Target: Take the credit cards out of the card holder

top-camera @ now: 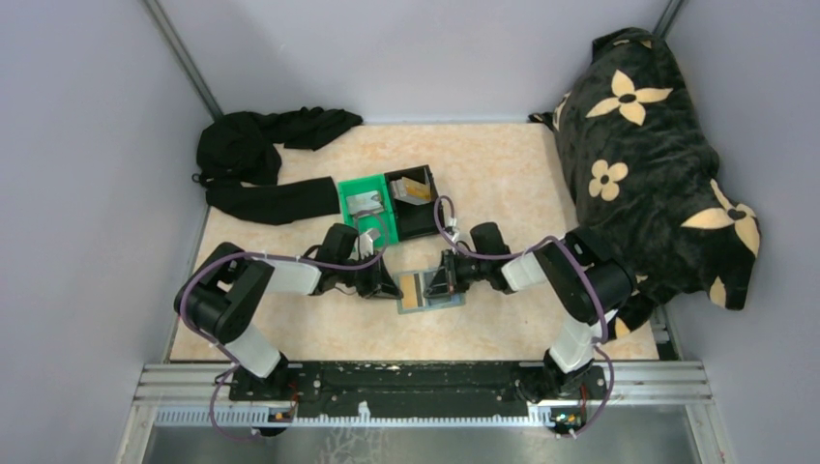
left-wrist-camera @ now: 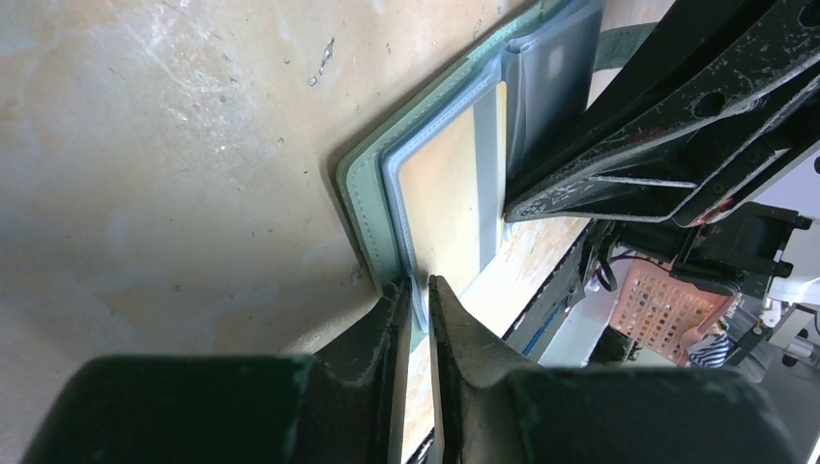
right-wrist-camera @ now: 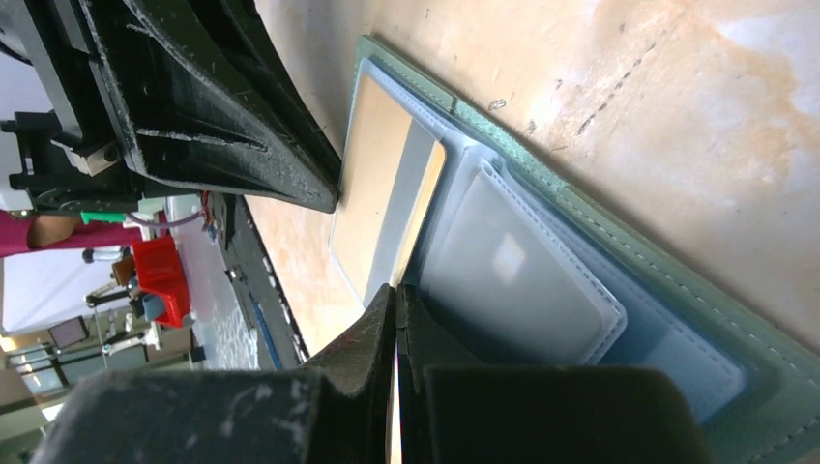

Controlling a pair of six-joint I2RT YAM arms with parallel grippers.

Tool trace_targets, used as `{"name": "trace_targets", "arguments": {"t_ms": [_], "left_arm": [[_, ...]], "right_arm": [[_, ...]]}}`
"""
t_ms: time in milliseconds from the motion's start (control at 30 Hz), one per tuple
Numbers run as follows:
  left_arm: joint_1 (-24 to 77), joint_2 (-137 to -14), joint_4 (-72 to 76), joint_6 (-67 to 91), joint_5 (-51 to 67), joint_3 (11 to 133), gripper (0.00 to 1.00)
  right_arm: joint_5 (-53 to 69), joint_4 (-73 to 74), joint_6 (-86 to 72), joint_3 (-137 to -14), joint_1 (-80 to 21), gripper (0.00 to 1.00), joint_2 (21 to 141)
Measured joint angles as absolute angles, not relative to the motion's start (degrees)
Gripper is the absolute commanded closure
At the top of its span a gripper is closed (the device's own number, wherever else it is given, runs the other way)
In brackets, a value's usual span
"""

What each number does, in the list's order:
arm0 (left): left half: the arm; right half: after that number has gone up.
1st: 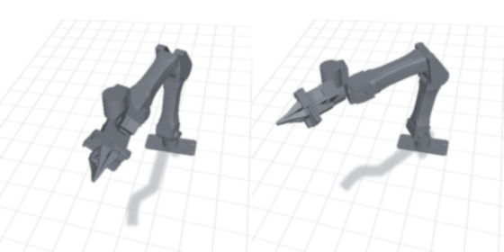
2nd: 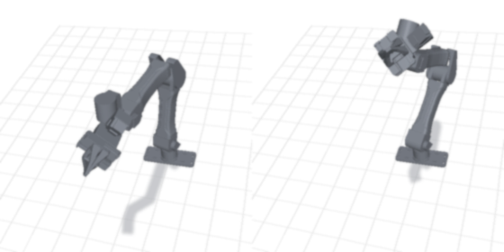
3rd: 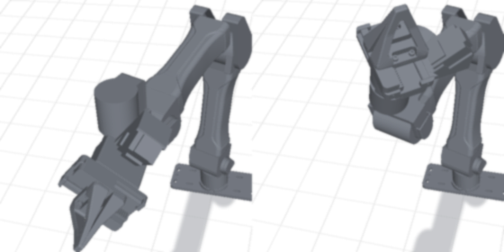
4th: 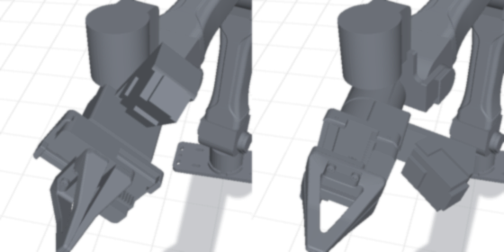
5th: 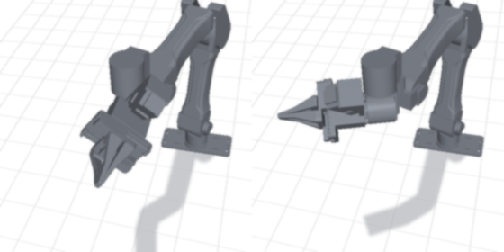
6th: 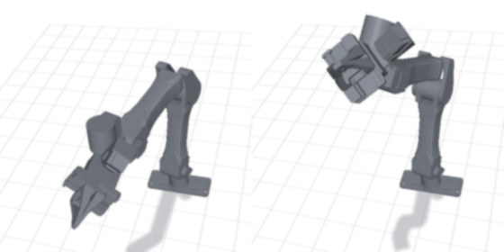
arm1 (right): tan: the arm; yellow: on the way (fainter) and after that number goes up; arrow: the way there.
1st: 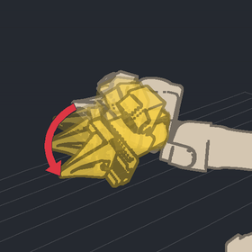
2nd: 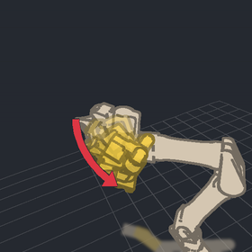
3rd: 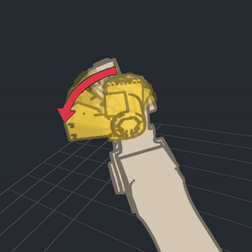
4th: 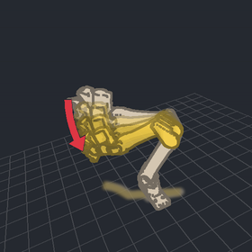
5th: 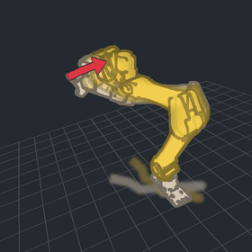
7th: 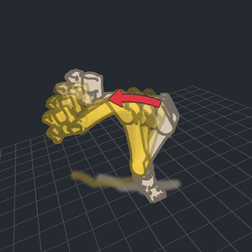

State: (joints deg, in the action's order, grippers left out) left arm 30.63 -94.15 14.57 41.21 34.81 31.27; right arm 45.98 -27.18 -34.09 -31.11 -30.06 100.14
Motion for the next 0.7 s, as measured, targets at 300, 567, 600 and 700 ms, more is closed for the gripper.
{"name": "trace_targets", "arguments": {"t_ms": [300,567,600,700], "left_arm": [[30.41,-94.41,14.7,41.23,35.27,31.31,0.8],[30.37,-94.41,14.66,41.23,35.27,31.31,0.81],[30.37,-94.41,14.66,41.23,35.27,31.31,0.81],[30.37,-94.41,14.66,41.23,35.27,31.31,0.81]], "right_arm": [[46.44,-25.82,-34.15,-30.63,-29.76,0.87,98.72],[47.81,-28.16,-35.35,-30.33,-29.74,1.0,99.29],[47.86,-28.25,-35.44,-30.22,-29.74,1.0,99.33],[47.92,-28.18,-35.55,-29.93,-29.74,1.0,99.35]]}}
